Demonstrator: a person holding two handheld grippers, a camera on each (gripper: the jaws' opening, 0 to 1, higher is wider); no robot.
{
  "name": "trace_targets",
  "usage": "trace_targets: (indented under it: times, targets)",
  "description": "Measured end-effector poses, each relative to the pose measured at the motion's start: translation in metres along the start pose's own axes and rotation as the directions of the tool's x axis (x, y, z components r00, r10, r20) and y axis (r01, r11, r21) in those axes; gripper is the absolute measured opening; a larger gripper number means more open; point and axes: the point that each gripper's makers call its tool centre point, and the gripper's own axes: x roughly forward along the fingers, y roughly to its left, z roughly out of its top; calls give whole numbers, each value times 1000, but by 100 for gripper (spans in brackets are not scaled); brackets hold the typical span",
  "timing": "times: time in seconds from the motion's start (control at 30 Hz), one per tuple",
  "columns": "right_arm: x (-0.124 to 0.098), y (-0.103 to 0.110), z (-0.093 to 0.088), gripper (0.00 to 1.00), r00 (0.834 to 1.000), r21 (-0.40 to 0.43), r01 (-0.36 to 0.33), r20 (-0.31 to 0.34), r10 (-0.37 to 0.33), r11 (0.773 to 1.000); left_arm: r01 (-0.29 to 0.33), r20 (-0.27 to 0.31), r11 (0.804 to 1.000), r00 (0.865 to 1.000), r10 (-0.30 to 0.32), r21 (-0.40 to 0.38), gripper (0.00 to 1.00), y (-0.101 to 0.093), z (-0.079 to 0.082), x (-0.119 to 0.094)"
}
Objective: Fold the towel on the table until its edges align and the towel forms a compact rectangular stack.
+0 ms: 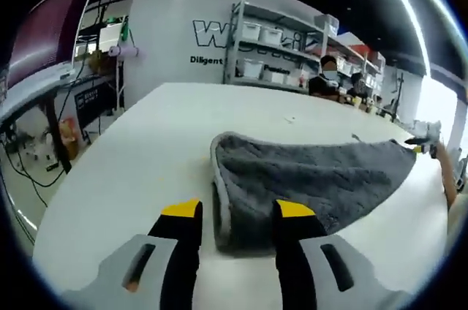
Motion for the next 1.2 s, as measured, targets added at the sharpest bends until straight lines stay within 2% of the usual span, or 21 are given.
trace_targets:
  times: [0.07, 0.13, 0.27, 0.47, 0.53, 0.6, 0.7, 0.83, 0.93, 1.03, 1.2]
  targets:
    - [-9, 1, -11, 52, 1000, 52, 1, 21, -2, 999, 17, 25, 1000, 1000, -17, -24, 32, -1, 3, -3]
    - [-18, -2, -18, 47, 998, 83, 29, 44, -33, 996, 38, 40, 999, 999, -37, -31, 24, -1, 7, -6]
    - [-36, -12, -27, 38, 992, 159, 77, 84, -92, 984, 57, 32, 998, 998, -57, -12, 17, -7, 4, -9]
    - [-40, -21, -40, 36, 991, 207, 102, 59, -117, 973, 52, 2, 999, 999, -52, -3, 9, -5, -4, -6]
    - [-41, -21, -38, 23, 990, 221, 94, 83, -115, 971, 50, 5, 999, 999, -50, -6, 4, -7, -5, -7]
    - [-40, -13, -33, 8, 986, 225, 84, 119, -113, 971, 51, 11, 998, 999, -51, -27, 2, -7, -4, -7]
    - [-37, -11, -36, 4, 987, 210, 98, 103, -122, 973, 51, 4, 996, 999, -50, -68, 2, -4, -6, -5]
    - [-38, -9, -39, 3, 984, 211, 117, 106, -142, 971, 55, -5, 997, 998, -55, -54, 1, -8, -11, -8]
    - [-43, -16, -45, 3, 980, 205, 156, 93, -178, 966, 57, -32, 998, 998, -58, -32, 1, -9, -15, -13]
    - [-47, -28, -52, 3, 978, 206, 175, 74, -193, 963, 88, -59, 996, 994, -89, -27, 1, -17, -20, -19]
    - [-52, -37, -60, 3, 976, 208, 196, 53, -211, 958, 118, -108, 993, 987, -119, -13, 1, -26, -31, -32]
